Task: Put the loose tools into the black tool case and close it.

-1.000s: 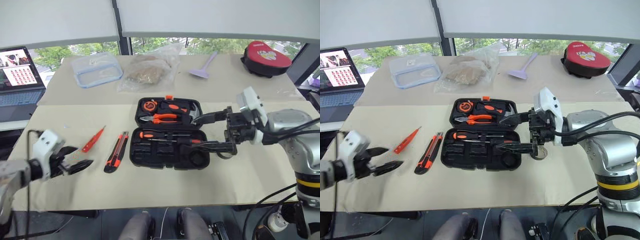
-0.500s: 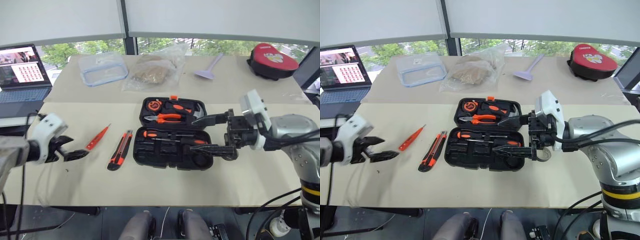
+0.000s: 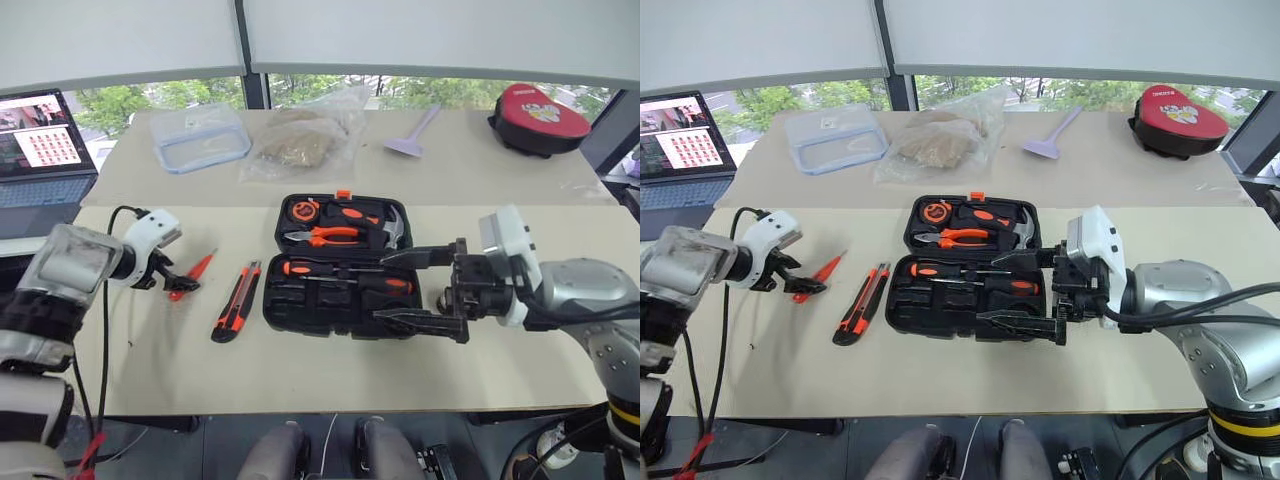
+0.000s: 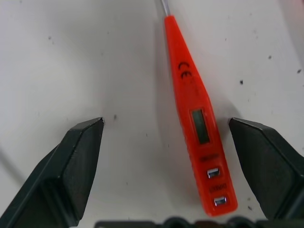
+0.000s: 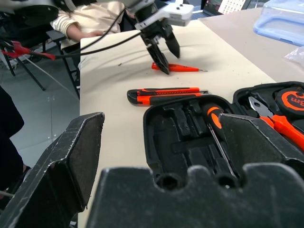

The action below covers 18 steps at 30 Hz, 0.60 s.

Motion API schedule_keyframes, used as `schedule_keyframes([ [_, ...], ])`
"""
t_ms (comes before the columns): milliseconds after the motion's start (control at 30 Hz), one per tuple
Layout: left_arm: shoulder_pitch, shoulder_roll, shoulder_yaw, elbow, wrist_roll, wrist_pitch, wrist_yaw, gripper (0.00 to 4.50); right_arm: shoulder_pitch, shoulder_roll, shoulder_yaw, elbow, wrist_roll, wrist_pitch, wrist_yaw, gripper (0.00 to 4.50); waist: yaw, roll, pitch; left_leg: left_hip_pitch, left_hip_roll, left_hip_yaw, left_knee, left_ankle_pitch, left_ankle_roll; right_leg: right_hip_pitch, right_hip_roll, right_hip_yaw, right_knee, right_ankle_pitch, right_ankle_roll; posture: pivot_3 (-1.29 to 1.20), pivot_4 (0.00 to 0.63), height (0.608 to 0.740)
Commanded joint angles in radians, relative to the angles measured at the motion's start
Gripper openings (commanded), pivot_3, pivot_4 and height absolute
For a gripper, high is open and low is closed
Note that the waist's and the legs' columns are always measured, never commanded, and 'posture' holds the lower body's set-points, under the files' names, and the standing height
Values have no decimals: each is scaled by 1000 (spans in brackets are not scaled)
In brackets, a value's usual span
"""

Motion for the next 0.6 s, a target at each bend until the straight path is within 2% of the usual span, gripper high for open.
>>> schedule_keyframes([
  [33, -6, -27, -24, 53, 31, -39, -43, 3099, 14, -18, -50, -35, 23, -14, -23, 4500, 3, 0, 0, 0, 0, 0, 0, 0, 0, 0, 0, 0, -1, 0, 0, 0, 150, 722],
  [100, -14, -33, -12, 63, 37, -56, -53, 2246, 28, -25, -63, -39, 26, -14, -34, 4500, 4, 0, 0, 0, 0, 0, 0, 0, 0, 0, 0, 0, -1, 0, 0, 0, 150, 722],
  [133, -17, -34, -6, 65, 40, -63, -58, 1958, 34, -28, -69, -40, 28, -13, -39, 4500, 4, 0, 0, 0, 0, 0, 0, 0, 0, 0, 0, 0, -1, 0, 0, 0, 150, 722],
  [267, -91, -31, 60, -20, -6, -261, -151, 500, 134, -79, -166, -74, 125, 52, -33, 4500, 11, -1, 0, -1, 0, 0, 1, 0, 0, 0, 0, 0, -1, 0, 0, 0, 150, 722],
  [433, -185, -69, 25, -173, -50, -347, -325, 424, 252, -114, -235, -115, 109, 28, -63, 4500, 19, -7, 3, -9, 1, -4, 11, 0, 1, -2, 1, -3, -2, 1, 1, 0, 150, 722],
  [600, -264, -221, -108, -194, 12, -375, -381, 424, 301, -101, -256, -122, 92, 7, -98, 4500, 18, -7, 3, -7, 0, -2, 13, -2, 3, 1, 0, -1, -3, 1, 3, 0, 150, 722],
])
